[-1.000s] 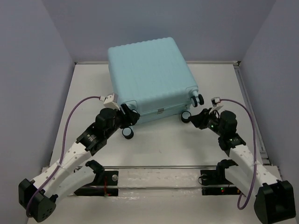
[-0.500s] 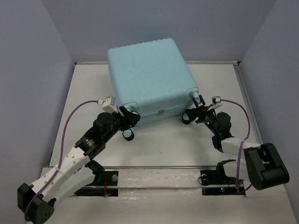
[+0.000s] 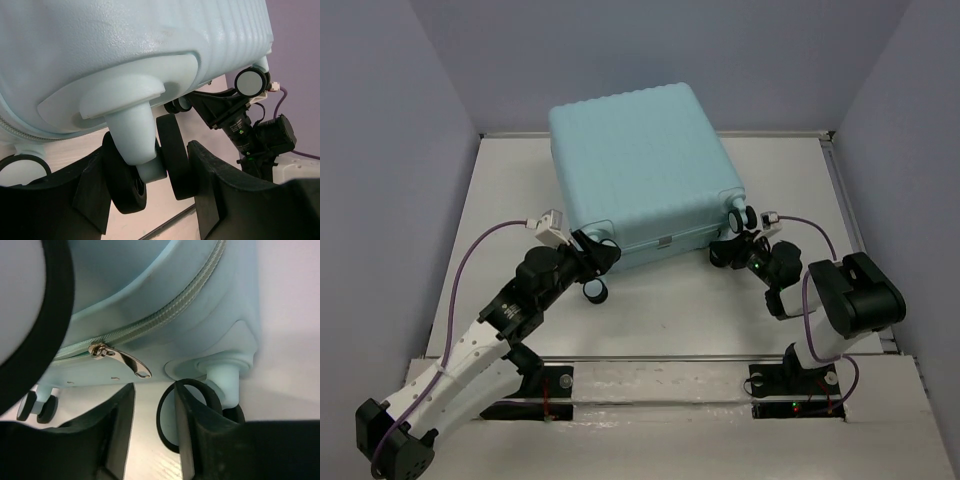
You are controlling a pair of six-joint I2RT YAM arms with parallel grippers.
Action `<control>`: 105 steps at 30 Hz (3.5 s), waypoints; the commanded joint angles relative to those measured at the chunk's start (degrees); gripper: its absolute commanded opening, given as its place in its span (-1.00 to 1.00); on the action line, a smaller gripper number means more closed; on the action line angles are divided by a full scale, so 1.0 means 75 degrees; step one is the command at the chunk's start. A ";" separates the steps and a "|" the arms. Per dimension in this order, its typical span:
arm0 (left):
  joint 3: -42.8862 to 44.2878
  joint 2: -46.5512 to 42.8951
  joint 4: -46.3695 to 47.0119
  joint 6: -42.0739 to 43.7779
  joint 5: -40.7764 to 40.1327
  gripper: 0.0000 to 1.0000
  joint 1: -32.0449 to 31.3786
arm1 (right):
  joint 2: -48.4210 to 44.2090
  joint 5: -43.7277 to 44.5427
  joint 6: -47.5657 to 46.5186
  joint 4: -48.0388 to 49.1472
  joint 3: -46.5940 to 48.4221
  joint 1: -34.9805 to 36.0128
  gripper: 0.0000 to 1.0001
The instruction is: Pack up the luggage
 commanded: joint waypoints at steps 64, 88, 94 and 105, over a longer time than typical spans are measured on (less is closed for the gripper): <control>0.1356 0.0161 0.2618 0.0079 0.1211 -0.89 -0.0295 | -0.2802 0.5046 -0.0975 -0.1111 -0.0212 0.4413 -0.42; 0.0523 -0.0239 0.2618 -0.0085 0.1385 -0.89 -0.0283 | -0.1540 0.0687 -0.1466 -0.0328 0.0276 0.0904 0.04; 0.0476 -0.0297 0.2559 -0.0097 0.1350 -0.89 -0.0295 | -0.1293 0.0546 -0.1829 -0.0539 0.0768 0.0904 0.08; 0.0430 -0.0297 0.2548 -0.0108 0.1304 -0.89 -0.0295 | -0.1340 0.1331 -0.1936 -0.0201 0.0922 0.0904 -0.54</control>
